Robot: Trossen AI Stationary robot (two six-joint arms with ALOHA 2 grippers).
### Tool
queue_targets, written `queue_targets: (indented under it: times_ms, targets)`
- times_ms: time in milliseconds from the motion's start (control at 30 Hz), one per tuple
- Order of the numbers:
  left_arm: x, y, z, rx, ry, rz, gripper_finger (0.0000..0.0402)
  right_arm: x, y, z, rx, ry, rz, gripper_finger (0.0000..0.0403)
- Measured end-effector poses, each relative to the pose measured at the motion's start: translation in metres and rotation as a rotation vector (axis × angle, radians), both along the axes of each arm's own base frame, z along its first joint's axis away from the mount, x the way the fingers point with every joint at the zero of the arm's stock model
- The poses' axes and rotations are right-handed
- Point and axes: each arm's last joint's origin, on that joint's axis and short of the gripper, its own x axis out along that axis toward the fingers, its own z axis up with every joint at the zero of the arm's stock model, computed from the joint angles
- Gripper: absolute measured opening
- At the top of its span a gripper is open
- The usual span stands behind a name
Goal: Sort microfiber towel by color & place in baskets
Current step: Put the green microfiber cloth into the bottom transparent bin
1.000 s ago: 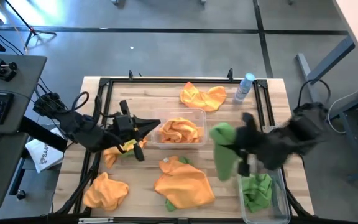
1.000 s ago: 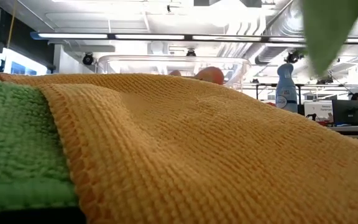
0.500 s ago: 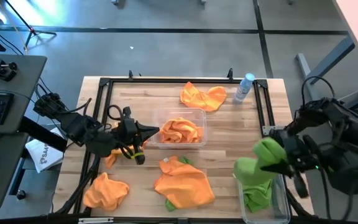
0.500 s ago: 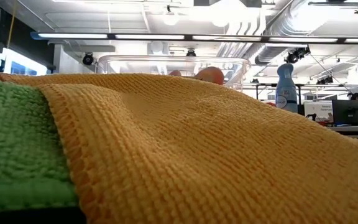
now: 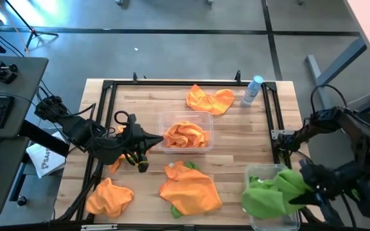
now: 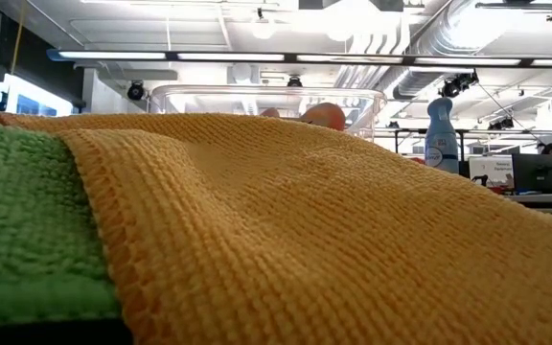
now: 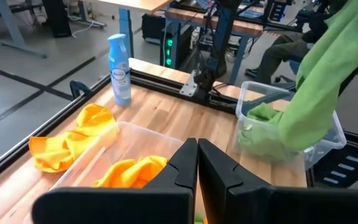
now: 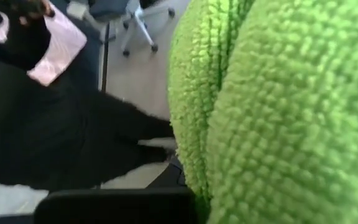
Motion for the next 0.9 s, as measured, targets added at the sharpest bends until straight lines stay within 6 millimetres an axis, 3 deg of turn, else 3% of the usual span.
queue_targets:
  times_ms: [200,433,600,900]
  targets:
    - [0.0,0.0,0.0,0.0,0.002,0.0,0.0001,0.004,0.018,-0.019,-0.065,0.049,0.011,0.0]
    - [0.0,0.0,0.0,0.002,0.005,0.001,0.0001,0.01,0.027,-0.105,-0.334,0.279,-0.034,0.0]
    - [0.0,0.0,-0.001,0.001,0.005,0.001,0.0001,0.007,0.025,-0.159,-0.485,0.352,-0.073,0.0]
    - [0.0,0.0,-0.001,0.002,0.005,0.001,0.0001,0.02,0.035,-0.235,-0.365,0.53,0.026,0.0]
